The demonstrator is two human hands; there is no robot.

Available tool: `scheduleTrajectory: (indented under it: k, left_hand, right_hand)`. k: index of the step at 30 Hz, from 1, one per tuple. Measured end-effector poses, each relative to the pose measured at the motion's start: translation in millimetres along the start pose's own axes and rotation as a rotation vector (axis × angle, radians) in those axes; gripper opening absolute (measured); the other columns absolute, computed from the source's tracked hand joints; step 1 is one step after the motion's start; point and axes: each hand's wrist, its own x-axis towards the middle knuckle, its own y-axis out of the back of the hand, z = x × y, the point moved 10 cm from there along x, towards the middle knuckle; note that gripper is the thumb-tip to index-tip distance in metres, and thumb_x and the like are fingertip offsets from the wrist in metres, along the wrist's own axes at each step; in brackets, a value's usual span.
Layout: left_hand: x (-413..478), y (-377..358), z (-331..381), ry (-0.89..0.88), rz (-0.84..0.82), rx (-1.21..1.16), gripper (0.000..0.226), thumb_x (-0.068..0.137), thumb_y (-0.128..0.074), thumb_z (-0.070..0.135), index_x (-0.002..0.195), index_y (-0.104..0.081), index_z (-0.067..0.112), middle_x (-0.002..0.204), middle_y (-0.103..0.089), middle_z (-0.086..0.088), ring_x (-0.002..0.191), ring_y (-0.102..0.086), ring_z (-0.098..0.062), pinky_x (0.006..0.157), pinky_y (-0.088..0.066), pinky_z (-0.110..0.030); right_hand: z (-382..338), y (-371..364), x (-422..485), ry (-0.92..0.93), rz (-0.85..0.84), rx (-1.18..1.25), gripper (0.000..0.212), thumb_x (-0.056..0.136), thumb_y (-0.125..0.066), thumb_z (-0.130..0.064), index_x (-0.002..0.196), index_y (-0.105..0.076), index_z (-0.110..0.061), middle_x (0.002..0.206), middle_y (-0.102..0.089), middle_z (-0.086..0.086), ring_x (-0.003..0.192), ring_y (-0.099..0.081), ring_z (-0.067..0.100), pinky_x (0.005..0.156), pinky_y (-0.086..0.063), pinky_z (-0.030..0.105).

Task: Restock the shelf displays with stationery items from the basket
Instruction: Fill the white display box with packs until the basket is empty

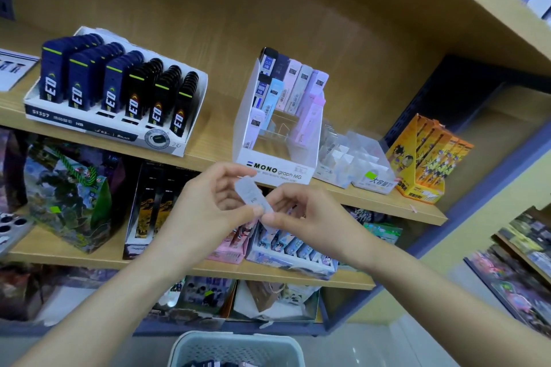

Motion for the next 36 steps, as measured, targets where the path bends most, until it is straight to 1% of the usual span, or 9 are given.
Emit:
scheduleTrajectory:
  k: [5, 10, 14, 17, 20, 25, 28, 31, 36]
  left_hand:
    - [3.1, -22.7, 30.2, -0.165, -0.026, 0.211, 0.027, 0.074, -0.075, 0.0, 0.088, -0.065, 0.02, 0.078, -0.069, 0.006, 0.073, -0.064, -0.004, 0.069, -0.052, -0.018]
    - [24.1, -46.8, 70.7, -0.413, -0.059, 0.611, 0.028, 0.092, -0.056, 0.024, 0.119, -0.054, 0.032, 0.108, -0.049, 0.021, 0.1, -0.045, 0.008, 0.087, -0.037, -0.012]
    - [57.4, -49.3, 87.9, -0.537, 0.016, 0.869, 0.03, 0.096, -0.047, 0.023, 0.126, -0.049, 0.02, 0.123, -0.045, 0.006, 0.121, -0.038, -0.011, 0.098, -0.03, -0.025]
    - [77.0, -55.8, 84.7, -0.601, 0.015, 1.078, 0.032, 0.096, -0.045, 0.023, 0.126, -0.049, 0.014, 0.121, -0.045, -0.002, 0.118, -0.039, -0.021, 0.099, -0.025, -0.029]
    - [89.4, -59.1, 70.8, -0.632, -0.013, 1.262, 0.03, 0.092, -0.05, 0.022, 0.118, -0.056, 0.007, 0.112, -0.051, -0.009, 0.11, -0.046, -0.028, 0.096, -0.027, -0.034]
    - [91.6, -60.0, 62.4, -0.736, 0.021, 1.352, 0.021, 0.076, -0.063, 0.013, 0.095, -0.065, 0.003, 0.086, -0.058, -0.012, 0.083, -0.057, -0.032, 0.079, -0.03, -0.035]
    - [89.2, -59.6, 62.7, -0.754, 0.028, 1.36, 0.03, 0.079, -0.045, 0.019, 0.095, -0.065, 0.004, 0.086, -0.057, -0.01, 0.082, -0.057, -0.03, 0.078, -0.031, -0.034]
    - [87.9, -57.7, 63.8, -0.747, 0.027, 1.362, 0.039, 0.078, -0.034, 0.023, 0.091, -0.065, 0.005, 0.086, -0.056, -0.008, 0.08, -0.056, -0.028, 0.074, -0.031, -0.033]
    - [87.0, -57.7, 64.9, -0.735, 0.018, 1.386, 0.041, 0.078, -0.032, 0.025, 0.089, -0.066, 0.005, 0.085, -0.056, -0.009, 0.08, -0.056, -0.028, 0.073, -0.031, -0.034]
  right_hand:
    - [-7.5, 17.1, -16.3, 0.077, 0.131, -0.112, 0.012, 0.085, -0.069, -0.022, 0.09, -0.058, -0.024, 0.075, -0.062, -0.011, 0.07, -0.058, 0.003, 0.063, -0.045, 0.014]
    - [-10.7, 66.0, -11.6, 0.047, 0.317, -0.051, 0.037, 0.081, -0.073, -0.017, 0.094, -0.042, -0.032, 0.09, -0.067, -0.003, 0.065, -0.066, 0.008, 0.067, -0.056, 0.03]
    - [-22.2, 123.7, 9.7, 0.104, 0.565, 0.018, 0.033, 0.087, -0.066, -0.01, 0.095, -0.037, -0.022, 0.091, -0.062, 0.003, 0.07, -0.07, 0.015, 0.065, -0.059, 0.03]
    - [-21.9, 157.7, 39.2, 0.134, 0.71, -0.014, 0.008, 0.098, -0.048, -0.016, 0.095, -0.041, -0.019, 0.09, -0.063, 0.004, 0.078, -0.069, 0.013, 0.073, -0.059, 0.037]
    - [-27.2, 176.9, 64.7, 0.169, 0.799, -0.1, 0.016, 0.096, -0.045, -0.018, 0.083, -0.048, -0.027, 0.088, -0.062, -0.002, 0.086, -0.064, 0.019, 0.081, -0.053, 0.046]
    - [-33.5, 188.3, 96.3, 0.207, 0.806, -0.212, 0.005, 0.093, -0.053, -0.015, 0.092, -0.057, -0.018, 0.091, -0.063, 0.001, 0.086, -0.062, 0.021, 0.077, -0.051, 0.029]
    - [-34.6, 185.5, 107.2, 0.235, 0.745, -0.211, 0.006, 0.091, -0.057, -0.01, 0.094, -0.057, -0.015, 0.079, -0.057, -0.006, 0.071, -0.058, 0.011, 0.064, -0.047, 0.014]
    - [-38.3, 178.4, 116.8, 0.259, 0.675, -0.332, 0.01, 0.089, -0.063, -0.013, 0.097, -0.059, -0.018, 0.078, -0.056, -0.009, 0.067, -0.051, 0.001, 0.067, -0.046, 0.017]
    - [-42.9, 184.8, 122.9, 0.236, 0.713, -0.564, 0.015, 0.084, -0.068, -0.02, 0.099, -0.067, -0.016, 0.091, -0.057, -0.002, 0.085, -0.049, 0.013, 0.076, -0.04, 0.026]
